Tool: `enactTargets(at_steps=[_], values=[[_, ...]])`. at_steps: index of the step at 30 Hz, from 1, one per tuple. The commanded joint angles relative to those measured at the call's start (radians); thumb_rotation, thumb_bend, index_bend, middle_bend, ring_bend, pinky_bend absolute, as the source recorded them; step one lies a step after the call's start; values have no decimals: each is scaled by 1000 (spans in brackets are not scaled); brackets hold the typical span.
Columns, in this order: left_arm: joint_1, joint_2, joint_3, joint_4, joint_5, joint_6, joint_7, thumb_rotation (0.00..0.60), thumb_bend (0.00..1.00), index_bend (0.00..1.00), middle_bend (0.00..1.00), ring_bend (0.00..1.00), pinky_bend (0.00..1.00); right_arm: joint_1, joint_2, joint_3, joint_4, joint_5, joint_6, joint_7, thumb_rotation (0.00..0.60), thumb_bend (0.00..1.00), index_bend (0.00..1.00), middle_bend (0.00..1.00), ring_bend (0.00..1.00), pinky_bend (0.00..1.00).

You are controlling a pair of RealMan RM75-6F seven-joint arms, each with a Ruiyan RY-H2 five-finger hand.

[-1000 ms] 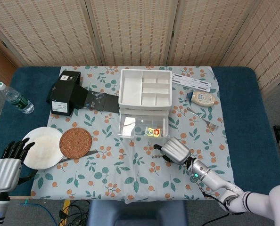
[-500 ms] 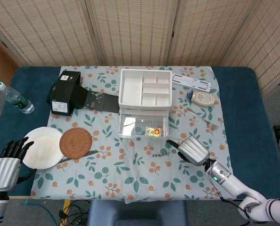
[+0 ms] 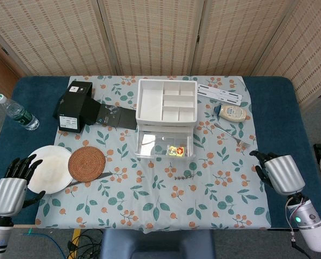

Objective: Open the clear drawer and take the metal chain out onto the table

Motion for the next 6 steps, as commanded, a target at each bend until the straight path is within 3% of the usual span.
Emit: enactTargets(at_steps=[1, 6], values=[[-5, -3, -4, -7, 7, 4, 10, 600, 170, 154, 106, 118, 91, -57, 47, 7, -60, 71, 5, 19, 600, 491, 198, 277, 234, 378], [-13, -6, -6, -18, 15, 3, 22, 600, 169, 154, 106, 117, 90, -101, 66, 13, -66, 81, 27, 26, 600, 491, 145, 208, 156, 269]])
